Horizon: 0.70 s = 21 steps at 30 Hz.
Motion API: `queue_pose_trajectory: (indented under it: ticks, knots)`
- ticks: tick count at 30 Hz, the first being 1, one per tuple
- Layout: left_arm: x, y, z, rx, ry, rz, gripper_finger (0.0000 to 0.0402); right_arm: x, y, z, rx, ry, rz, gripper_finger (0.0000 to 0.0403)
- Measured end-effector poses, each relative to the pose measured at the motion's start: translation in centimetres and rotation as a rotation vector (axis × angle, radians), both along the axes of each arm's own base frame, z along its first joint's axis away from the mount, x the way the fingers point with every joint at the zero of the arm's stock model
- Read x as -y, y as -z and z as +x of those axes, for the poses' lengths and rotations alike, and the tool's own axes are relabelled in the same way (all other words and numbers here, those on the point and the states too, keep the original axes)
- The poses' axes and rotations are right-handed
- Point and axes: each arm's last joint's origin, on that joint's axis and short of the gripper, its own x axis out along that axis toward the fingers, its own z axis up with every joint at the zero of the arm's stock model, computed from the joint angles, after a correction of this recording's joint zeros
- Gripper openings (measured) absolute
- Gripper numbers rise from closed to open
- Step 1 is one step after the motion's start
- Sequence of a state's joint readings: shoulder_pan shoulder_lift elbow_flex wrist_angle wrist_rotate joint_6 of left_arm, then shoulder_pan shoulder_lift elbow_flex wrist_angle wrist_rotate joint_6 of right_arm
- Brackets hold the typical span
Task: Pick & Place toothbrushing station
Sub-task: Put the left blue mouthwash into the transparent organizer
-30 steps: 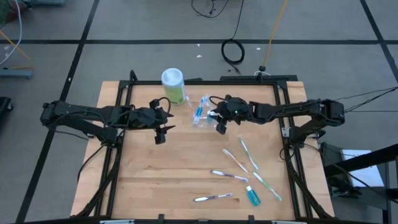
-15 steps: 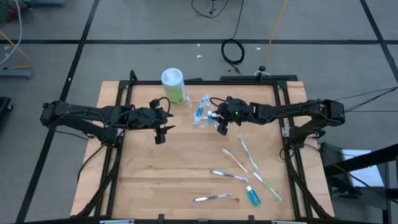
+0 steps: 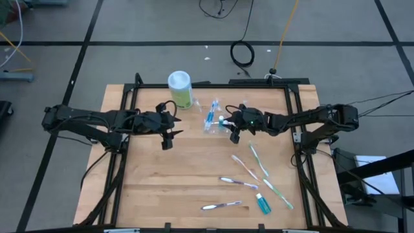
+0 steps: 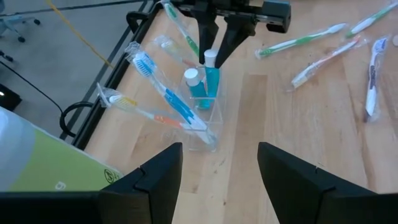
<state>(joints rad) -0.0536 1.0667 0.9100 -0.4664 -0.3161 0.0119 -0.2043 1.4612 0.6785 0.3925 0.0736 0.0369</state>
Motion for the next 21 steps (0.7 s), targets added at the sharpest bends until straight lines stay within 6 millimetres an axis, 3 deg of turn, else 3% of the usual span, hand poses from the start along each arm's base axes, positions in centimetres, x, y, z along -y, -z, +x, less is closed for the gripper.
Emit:
queue_pose_trajectory:
  ticks: [7, 13, 21]
  knots:
    - [0.0, -0.2, 0.1, 0.025, -0.005, -0.018, 0.0216, 0.1, -1.6, 1.0, 0.038, -0.078, -0.012, 0.0097]
    - [-0.5, -0.2, 0.1, 0.03, -0.025, -0.021, 0.0216, 0.9, -3.8, 1.9, -0.087, -0.099, -0.013, 0.0095]
    - [-2.0, -0.3, 0.1, 0.038, -0.076, 0.003, 0.0216, 2.2, -3.2, 3.1, -0.159, -0.083, 0.055, 0.0095]
